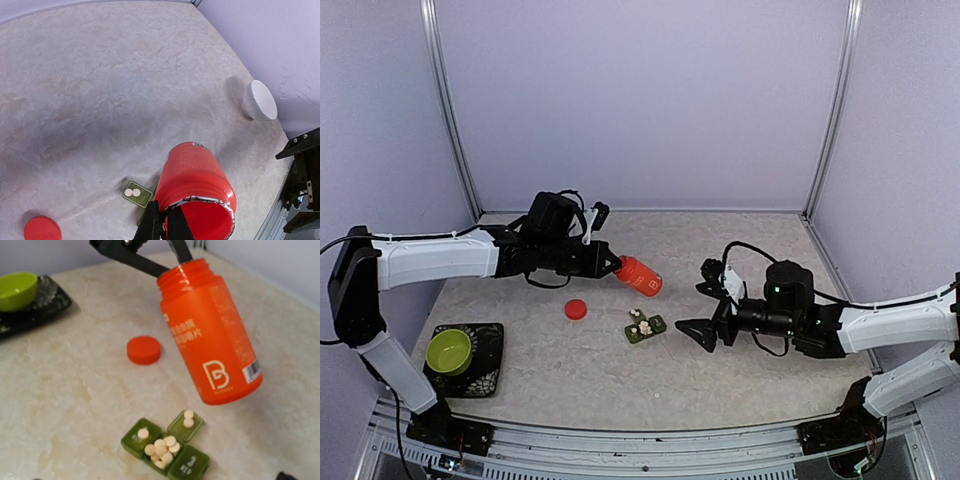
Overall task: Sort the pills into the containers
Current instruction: Place the pill bottle at the center of the board.
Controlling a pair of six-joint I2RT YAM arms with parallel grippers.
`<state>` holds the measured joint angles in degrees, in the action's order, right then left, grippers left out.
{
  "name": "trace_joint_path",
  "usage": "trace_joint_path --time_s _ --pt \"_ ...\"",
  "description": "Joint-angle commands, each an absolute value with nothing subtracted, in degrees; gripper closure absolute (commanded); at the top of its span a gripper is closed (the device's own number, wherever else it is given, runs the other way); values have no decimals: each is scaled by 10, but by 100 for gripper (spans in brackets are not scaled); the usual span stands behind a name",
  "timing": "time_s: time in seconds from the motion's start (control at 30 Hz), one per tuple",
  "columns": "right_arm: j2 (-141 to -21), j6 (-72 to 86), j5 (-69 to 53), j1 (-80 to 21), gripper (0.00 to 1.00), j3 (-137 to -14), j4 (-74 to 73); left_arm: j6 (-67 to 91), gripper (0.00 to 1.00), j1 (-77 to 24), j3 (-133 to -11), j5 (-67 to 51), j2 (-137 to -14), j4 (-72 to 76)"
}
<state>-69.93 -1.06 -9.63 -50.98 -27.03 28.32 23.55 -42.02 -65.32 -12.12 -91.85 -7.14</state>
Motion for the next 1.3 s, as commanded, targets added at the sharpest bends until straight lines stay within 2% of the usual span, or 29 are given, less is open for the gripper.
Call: trace_joint_path --time_s 0.0,0.27,0.5,0.73,1.0,1.27 --pt "-752 -13 -166 -480 1 -322 230 220 100 -401 -676 -87 -951 -87" --pt "-842 -53 -263 -464 4 -368 232 201 100 -375 -702 -58 -981 -105" --pt "-912 -81 -261 -459 9 -420 189 176 100 -371 -748 -16 -998 -161" --pt "-935 -112 -251 -459 12 -455 182 154 100 -371 -789 31 -1018 -232" --pt "-984 -72 -223 -458 20 -512 178 138 100 -377 -817 50 -1052 -275" --pt "-972 -58 -257 -459 21 -488 170 125 100 -381 -857 42 -1084 -306"
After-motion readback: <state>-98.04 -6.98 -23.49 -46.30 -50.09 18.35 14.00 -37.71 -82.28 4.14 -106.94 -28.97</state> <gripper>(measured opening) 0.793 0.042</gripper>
